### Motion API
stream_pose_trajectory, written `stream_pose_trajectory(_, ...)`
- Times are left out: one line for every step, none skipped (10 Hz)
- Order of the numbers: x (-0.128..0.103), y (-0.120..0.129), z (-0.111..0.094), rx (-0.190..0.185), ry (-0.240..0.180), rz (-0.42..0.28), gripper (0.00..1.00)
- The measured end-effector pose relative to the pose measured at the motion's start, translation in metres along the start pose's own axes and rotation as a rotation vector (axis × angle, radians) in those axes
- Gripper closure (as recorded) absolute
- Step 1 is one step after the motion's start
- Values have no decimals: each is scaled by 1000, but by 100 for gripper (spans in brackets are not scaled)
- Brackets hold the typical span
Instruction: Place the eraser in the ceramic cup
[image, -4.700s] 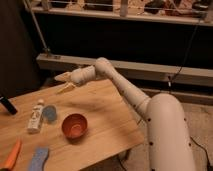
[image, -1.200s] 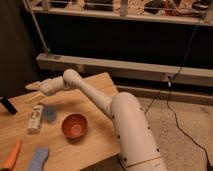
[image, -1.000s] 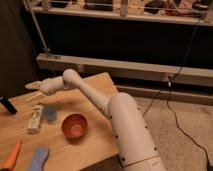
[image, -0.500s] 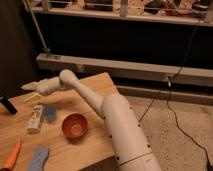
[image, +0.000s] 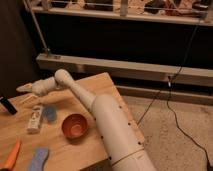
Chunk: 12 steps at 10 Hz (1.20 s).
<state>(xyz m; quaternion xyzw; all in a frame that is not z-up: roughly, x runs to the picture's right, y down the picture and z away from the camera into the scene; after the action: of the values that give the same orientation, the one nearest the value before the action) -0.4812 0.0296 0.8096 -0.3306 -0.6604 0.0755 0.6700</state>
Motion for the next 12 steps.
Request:
stream_pose_trajectory(1, -2, 2, -4, -2, 2, 35)
stream_pose_trajectory(3, -4, 6, -10, -5, 5, 35)
stream_pose_trajectory(4, -4, 7, -14, -7, 7, 35)
stream_pose_trajectory(5, -5, 9, -19, -8, 8, 35)
stream_pose_trajectory(5, -6, 12, -25, -11, 8, 35)
stream_pose_trajectory(5, -7, 15, -30, -12, 7, 35)
stream_pose_trajectory(5, -7, 18, -37, -14, 6, 35)
stream_pose_trajectory(5, -8, 21, -43, -16, 6, 35)
stream_pose_trajectory(5, -8, 24, -50, -18, 6, 35)
stream_pose_trajectory(5, -8, 27, -57, -18, 6, 35)
stream_pose_trajectory(5, -9, 29, -61, -19, 6, 35)
stream_pose_trajectory(6, -9, 31, -66, -20, 6, 35)
